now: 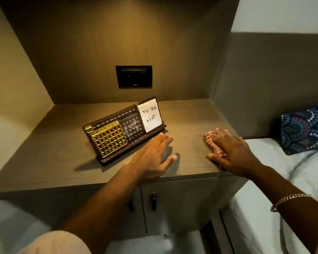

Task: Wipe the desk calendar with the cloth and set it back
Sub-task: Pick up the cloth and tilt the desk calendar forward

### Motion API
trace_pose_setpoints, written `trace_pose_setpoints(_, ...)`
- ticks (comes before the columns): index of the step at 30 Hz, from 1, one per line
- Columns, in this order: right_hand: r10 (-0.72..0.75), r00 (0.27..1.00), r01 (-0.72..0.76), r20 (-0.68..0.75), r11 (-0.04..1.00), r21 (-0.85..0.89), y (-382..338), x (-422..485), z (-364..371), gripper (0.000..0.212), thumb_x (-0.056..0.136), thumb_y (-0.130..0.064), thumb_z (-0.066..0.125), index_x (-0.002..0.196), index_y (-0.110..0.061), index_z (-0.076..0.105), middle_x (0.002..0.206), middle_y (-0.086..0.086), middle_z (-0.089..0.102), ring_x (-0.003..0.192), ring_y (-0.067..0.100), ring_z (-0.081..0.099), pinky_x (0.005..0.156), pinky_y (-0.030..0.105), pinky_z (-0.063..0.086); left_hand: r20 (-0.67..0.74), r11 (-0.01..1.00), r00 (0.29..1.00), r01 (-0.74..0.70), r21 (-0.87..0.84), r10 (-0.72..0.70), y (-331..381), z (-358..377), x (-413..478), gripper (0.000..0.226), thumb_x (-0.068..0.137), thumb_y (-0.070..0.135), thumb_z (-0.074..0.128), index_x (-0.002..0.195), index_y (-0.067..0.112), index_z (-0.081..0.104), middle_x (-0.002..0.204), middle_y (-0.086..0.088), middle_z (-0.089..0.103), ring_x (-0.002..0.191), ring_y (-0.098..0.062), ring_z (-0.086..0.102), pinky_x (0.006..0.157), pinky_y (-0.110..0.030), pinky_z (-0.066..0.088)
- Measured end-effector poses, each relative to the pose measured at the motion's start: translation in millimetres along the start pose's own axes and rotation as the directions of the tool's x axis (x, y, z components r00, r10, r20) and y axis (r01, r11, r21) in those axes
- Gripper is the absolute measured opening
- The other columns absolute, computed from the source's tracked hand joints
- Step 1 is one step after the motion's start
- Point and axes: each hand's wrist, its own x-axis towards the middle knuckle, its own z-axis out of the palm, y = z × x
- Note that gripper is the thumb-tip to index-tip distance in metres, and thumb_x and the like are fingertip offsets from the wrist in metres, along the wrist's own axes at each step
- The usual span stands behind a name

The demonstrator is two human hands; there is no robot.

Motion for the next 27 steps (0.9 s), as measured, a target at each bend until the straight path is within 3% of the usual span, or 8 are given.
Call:
trace_pose_setpoints(4, -0.063, 0.995, 0.065, -0.074, 0.998, 0.02, 13, 1, 19, 0.075, 0.088, -0.073, 0.031, 0.151, -0.034, 0.024, 0.162, -0.004, 0.019, 0.149, 0.024, 0.015, 0.116, 0.044, 0.014, 0.161, 0.979, 0.987, -0.006, 0.206, -0.028, -10, 34, 9, 0.077, 0.091, 0.063, 0.021, 0.152, 0.018, 0.011, 0.164, -0.009, 0.007, 0.15, -0.022, 0.002, 0.118, -0.037, -0.004)
trace_pose_setpoints(8, -0.089, 0.988, 0.095, -0.125, 0.995, 0.041, 13, 5, 24, 0.063, 0.094, -0.056, 0.032, 0.15, -0.025, 0.034, 0.159, 0.003, 0.03, 0.147, 0.028, 0.023, 0.116, 0.038, 0.014, 0.178, 0.941, 0.984, -0.031, 0.338, -0.031, -17, 48, 14, 0.077, 0.09, 0.062, 0.01, 0.153, 0.019, -0.003, 0.163, -0.008, -0.008, 0.15, -0.023, -0.011, 0.117, -0.04, -0.013)
trace_pose_setpoints(12, -0.071, 0.984, 0.086, -0.167, 0.992, 0.09, 8, 7, 25, 0.05, 0.099, -0.033, 0.043, 0.147, -0.019, 0.039, 0.155, 0.005, 0.039, 0.144, 0.027, 0.032, 0.118, 0.042, 0.023, 0.249, 0.943, 0.966, -0.016, 0.334, -0.071, -15, 43, 17, 0.077, 0.093, 0.063, 0.015, 0.152, 0.019, -0.006, 0.163, -0.008, -0.011, 0.149, -0.023, -0.014, 0.118, -0.041, -0.012)
trace_pose_setpoints(15, -0.075, 0.973, 0.11, -0.22, 0.983, 0.149, 2, 7, 22, 0.049, 0.095, -0.02, 0.054, 0.143, -0.018, 0.046, 0.151, 0.005, 0.045, 0.14, 0.026, 0.038, 0.115, 0.045, 0.032, 0.303, 0.975, 0.951, -0.001, 0.221, -0.067, -10, 23, 20, 0.079, 0.092, 0.063, 0.021, 0.153, 0.018, -0.001, 0.163, -0.007, -0.011, 0.148, -0.019, -0.018, 0.119, -0.038, -0.009)
trace_pose_setpoints(19, -0.044, 0.939, 0.159, -0.341, 0.935, 0.318, -32, 6, 18, 0.048, 0.091, -0.005, 0.06, 0.138, -0.014, 0.053, 0.146, 0.007, 0.051, 0.134, 0.024, 0.046, 0.111, 0.045, 0.039, 0.123, 0.996, 0.99, -0.078, 0.031, 0.074, -2, -23, 11, 0.076, 0.091, 0.061, 0.026, 0.153, 0.021, 0.01, 0.164, 0.002, -0.006, 0.145, -0.005, -0.024, 0.113, -0.024, -0.011)
trace_pose_setpoints(23, -0.033, 0.868, 0.301, -0.496, 0.828, 0.473, -97, 9, 9, 0.045, 0.092, -0.002, 0.059, 0.136, -0.012, 0.055, 0.144, 0.004, 0.052, 0.135, 0.014, 0.046, 0.11, 0.039, 0.039, -0.032, 0.992, 0.992, -0.122, -0.034, 0.121, -8, -75, 1, 0.075, 0.09, 0.063, 0.026, 0.153, 0.023, 0.014, 0.163, 0.006, -0.002, 0.146, -0.002, -0.017, 0.117, -0.032, 0.0)
trace_pose_setpoints(27, 0.052, 0.842, 0.342, -0.538, 0.72, 0.604, -160, 23, -1, 0.041, 0.095, -0.009, 0.056, 0.136, -0.014, 0.055, 0.145, 0.002, 0.05, 0.137, 0.009, 0.042, 0.11, 0.025, 0.036, -0.161, 0.993, 0.98, -0.11, 0.046, 0.116, -49, -126, 4, 0.075, 0.09, 0.061, 0.033, 0.151, 0.019, 0.022, 0.164, -0.002, 0.002, 0.149, -0.011, -0.015, 0.119, -0.044, 0.003)
